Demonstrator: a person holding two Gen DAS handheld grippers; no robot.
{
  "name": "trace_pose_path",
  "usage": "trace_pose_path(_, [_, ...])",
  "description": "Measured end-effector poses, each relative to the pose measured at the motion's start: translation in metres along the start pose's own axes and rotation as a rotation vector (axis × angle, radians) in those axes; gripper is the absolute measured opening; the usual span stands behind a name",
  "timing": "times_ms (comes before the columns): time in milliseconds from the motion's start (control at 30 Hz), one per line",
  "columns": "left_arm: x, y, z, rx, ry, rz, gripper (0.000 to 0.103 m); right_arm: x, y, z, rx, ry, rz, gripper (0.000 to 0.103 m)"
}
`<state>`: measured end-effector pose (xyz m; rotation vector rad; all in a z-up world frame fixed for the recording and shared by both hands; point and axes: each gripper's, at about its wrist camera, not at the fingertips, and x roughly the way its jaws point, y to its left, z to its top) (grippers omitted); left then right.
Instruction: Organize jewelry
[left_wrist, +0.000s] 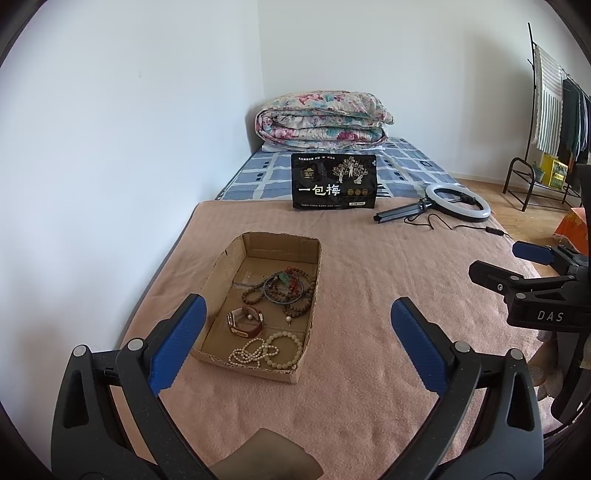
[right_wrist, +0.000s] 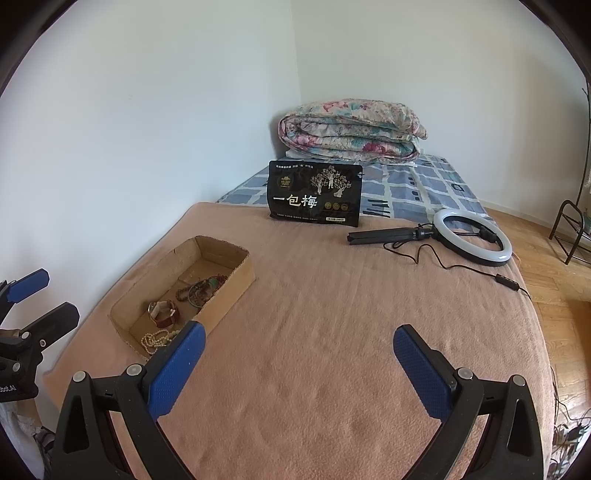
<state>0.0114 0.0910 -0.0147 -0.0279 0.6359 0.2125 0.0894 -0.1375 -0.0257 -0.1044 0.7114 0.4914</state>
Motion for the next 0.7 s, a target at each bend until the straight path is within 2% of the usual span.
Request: trace_pose_path(700, [0.003, 0.0081, 0.0001, -0.027, 0.0, 0.015, 0.102, 0.0012, -0.0007, -0.003, 0.008, 0.011, 0.002, 0.103])
